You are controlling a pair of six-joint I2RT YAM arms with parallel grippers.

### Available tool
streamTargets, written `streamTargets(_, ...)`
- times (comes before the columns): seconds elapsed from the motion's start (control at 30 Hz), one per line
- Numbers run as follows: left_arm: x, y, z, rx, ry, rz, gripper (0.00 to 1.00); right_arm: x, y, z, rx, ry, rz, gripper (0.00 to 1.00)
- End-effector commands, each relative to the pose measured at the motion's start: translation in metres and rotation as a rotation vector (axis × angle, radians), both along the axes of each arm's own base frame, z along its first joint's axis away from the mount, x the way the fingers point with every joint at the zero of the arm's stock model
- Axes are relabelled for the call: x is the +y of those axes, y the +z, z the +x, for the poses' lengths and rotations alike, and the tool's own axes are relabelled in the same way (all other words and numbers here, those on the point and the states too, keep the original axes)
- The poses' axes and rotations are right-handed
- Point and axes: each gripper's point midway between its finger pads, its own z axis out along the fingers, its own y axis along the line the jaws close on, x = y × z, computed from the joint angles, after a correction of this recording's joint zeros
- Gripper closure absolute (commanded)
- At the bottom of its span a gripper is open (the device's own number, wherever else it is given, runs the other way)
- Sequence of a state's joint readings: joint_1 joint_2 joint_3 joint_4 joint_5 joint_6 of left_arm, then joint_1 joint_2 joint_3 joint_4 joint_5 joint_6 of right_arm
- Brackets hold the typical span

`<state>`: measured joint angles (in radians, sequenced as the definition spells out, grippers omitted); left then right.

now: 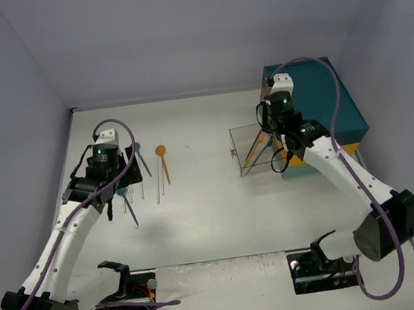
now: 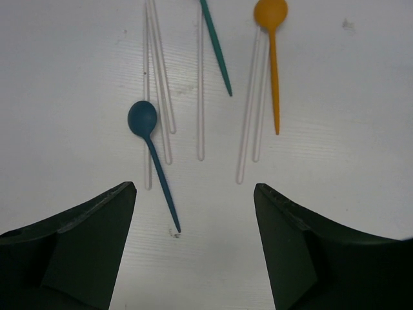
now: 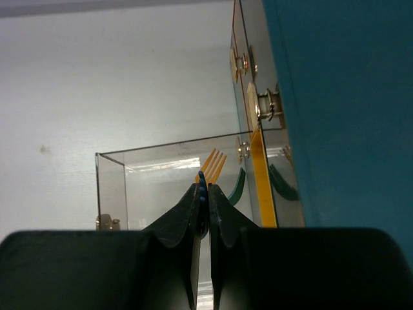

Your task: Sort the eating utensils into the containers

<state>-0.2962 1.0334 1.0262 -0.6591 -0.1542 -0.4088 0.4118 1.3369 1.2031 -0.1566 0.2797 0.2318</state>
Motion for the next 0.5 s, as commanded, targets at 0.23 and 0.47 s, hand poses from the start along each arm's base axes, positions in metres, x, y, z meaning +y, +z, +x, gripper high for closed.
streamTargets(0.23,0.025,-0.019,0.001,-0.065,0.077,0.086,0.29,0.013,0.001,0.006,-0.008,-0.006,-0.002,0.39)
streamTargets(0.47,0.026,-0.023,0.005,-0.057,0.077,0.098,0.29,0.09,0.026,-0.022,-0.04,0.199,-0.03,0.31)
